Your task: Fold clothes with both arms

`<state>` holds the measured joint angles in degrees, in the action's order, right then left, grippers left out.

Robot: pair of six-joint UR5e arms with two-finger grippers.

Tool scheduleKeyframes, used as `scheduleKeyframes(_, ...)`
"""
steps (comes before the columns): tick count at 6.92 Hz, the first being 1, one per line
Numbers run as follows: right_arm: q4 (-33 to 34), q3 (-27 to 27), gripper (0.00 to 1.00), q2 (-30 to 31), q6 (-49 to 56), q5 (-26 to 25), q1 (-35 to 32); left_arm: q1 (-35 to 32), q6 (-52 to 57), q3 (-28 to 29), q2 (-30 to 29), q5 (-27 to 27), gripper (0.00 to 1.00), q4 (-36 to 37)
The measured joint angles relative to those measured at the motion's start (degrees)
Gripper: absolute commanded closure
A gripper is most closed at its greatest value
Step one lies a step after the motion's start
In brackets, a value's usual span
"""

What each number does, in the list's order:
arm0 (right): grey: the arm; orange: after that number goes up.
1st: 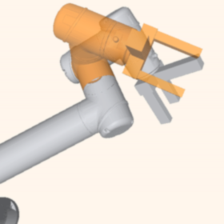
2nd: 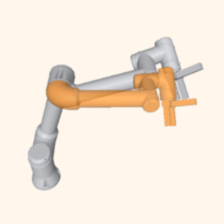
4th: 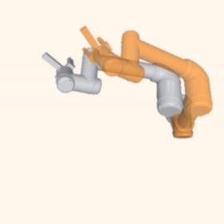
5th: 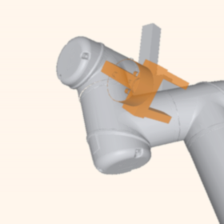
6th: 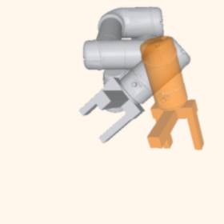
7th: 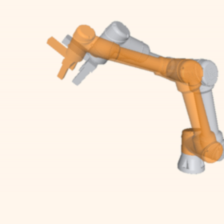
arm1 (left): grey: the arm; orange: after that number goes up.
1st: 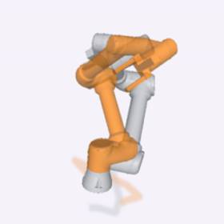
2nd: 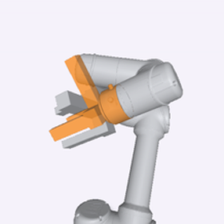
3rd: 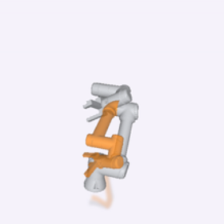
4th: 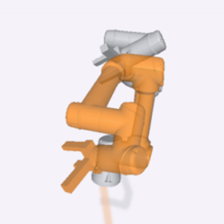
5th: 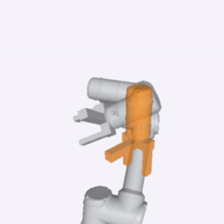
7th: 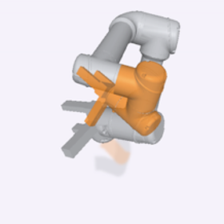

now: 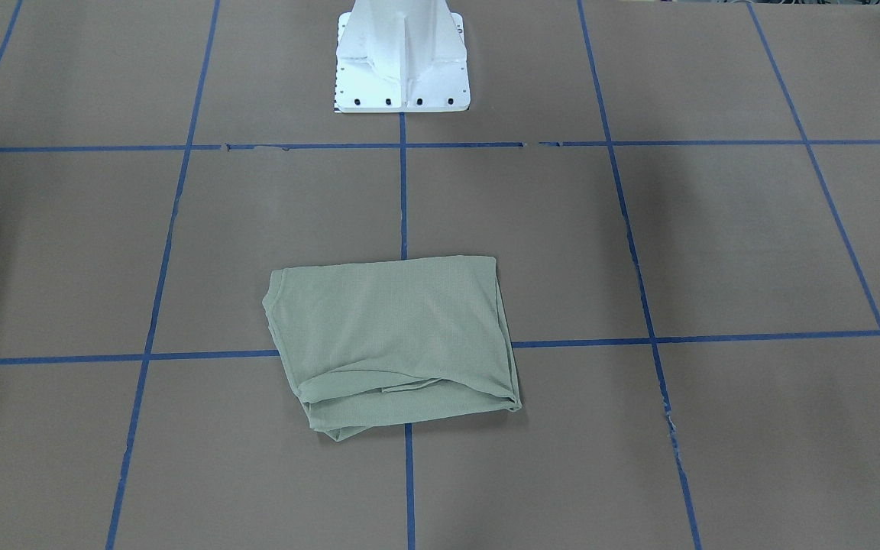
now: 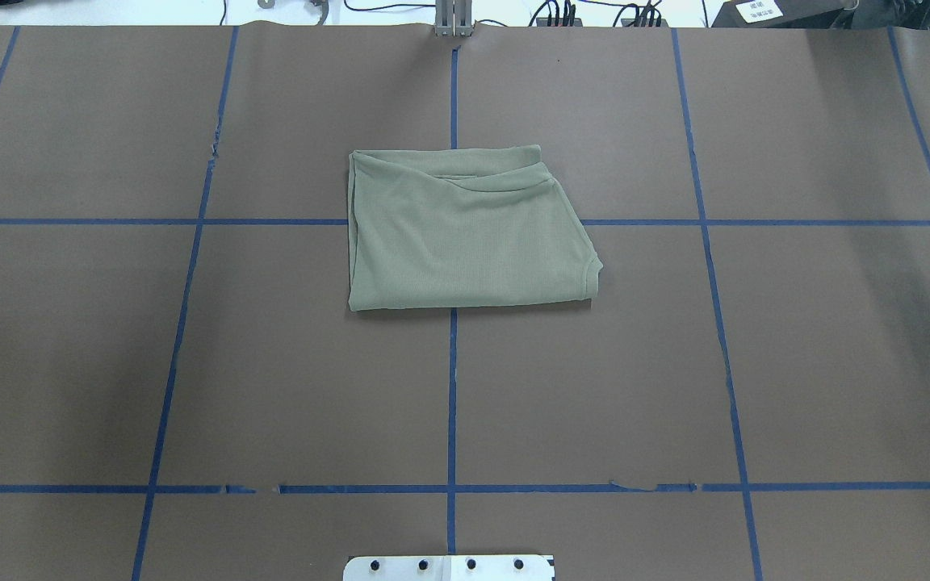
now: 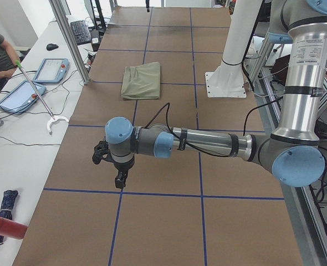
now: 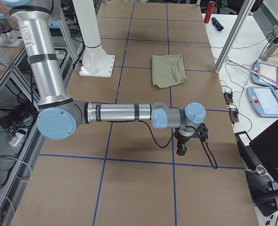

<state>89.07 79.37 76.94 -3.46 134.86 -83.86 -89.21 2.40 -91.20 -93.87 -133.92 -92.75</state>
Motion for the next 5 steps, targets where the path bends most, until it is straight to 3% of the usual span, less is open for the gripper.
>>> scheduleKeyframes(5, -0.1, 1.0, 0.00, 0.5, 0.0, -1.2, 0.2, 0.0, -0.2, 1.4, 1.1, -0.1, 0.00, 0.0)
